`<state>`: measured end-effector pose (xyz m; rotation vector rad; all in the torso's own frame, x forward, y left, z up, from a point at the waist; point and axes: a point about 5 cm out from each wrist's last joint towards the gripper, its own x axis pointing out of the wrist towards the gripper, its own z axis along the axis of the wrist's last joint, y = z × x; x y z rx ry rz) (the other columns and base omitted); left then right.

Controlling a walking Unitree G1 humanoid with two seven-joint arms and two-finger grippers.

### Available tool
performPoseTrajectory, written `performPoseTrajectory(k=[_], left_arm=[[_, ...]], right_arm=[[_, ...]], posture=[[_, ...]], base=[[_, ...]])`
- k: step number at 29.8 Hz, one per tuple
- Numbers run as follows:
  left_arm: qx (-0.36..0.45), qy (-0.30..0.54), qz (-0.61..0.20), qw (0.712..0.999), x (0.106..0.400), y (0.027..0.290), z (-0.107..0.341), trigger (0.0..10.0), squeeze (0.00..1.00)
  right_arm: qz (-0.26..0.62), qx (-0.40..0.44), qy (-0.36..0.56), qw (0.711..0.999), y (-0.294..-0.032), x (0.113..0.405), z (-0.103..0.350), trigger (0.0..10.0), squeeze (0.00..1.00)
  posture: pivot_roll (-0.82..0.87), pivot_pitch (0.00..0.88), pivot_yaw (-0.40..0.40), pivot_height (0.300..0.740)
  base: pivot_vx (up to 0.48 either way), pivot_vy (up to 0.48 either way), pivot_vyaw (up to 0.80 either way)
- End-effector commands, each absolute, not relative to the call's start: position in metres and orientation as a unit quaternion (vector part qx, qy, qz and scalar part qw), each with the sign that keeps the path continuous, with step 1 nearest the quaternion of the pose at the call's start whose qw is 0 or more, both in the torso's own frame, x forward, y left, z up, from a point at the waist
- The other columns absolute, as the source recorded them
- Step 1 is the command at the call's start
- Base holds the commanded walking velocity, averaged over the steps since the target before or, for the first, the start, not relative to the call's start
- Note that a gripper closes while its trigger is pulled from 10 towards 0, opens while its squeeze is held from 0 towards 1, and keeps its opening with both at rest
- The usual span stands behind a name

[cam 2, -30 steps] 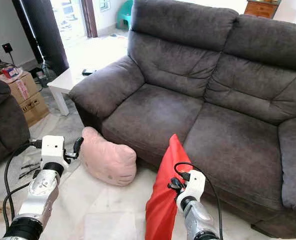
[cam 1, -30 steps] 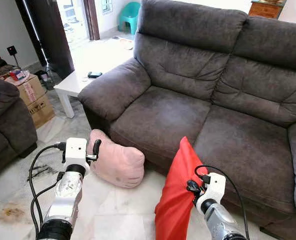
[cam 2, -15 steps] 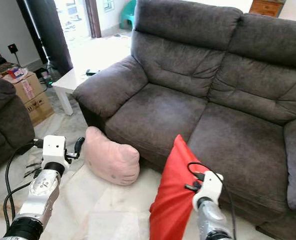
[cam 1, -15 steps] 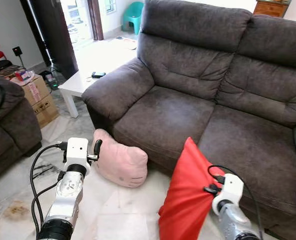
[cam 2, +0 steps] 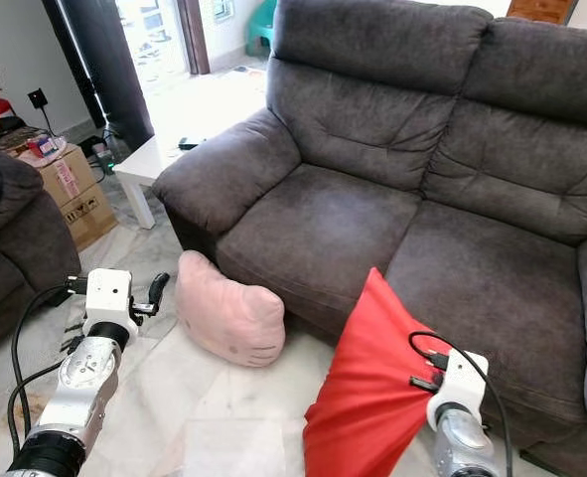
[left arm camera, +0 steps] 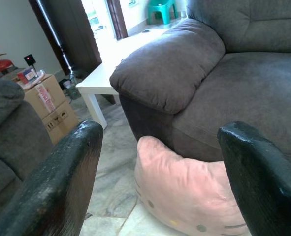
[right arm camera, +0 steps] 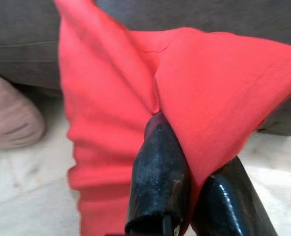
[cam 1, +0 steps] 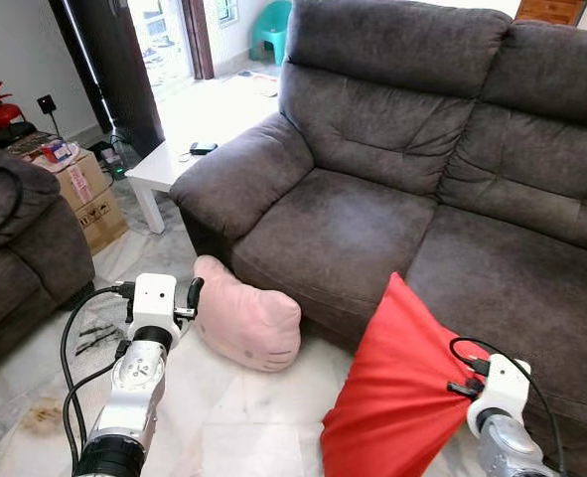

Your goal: Move the pillow to the sofa from floor

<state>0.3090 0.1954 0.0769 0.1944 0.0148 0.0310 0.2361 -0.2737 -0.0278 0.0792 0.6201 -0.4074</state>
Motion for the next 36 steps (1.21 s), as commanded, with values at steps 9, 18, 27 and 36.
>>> performPoseTrajectory(k=[9, 18, 27, 36], left_arm=[[0.107, 0.001, 0.009, 0.994, 0.314, 0.194, 0.083, 10.0, 0.0], [0.11, 0.002, 0.011, 0.994, 0.314, 0.194, 0.083, 10.0, 0.0], [0.114, 0.002, 0.013, 0.993, 0.314, 0.194, 0.083, 10.0, 0.0], [0.116, 0.01, 0.013, 0.993, 0.312, 0.196, 0.079, 10.0, 0.0]], right_arm=[[-0.271, -0.022, 0.26, 0.927, -0.311, 0.233, -0.009, 10.0, 0.0], [-0.303, -0.077, 0.254, 0.915, -0.324, 0.229, -0.003, 10.0, 0.0], [-0.381, -0.141, 0.249, 0.879, -0.343, 0.221, 0.007, 10.0, 0.0], [-0.378, -0.155, 0.283, 0.868, -0.337, 0.204, -0.009, 10.0, 0.0]], posture=[[0.08, 0.0, -0.005, 0.74], [0.08, 0.0, -0.004, 0.74], [0.08, 0.0, -0.005, 0.74], [0.07, 0.0, -0.003, 0.74]], base=[[0.0, 0.0, 0.0], [0.0, 0.0, 0.0], [0.0, 0.0, 0.0], [0.0, 0.0, 0.0]])
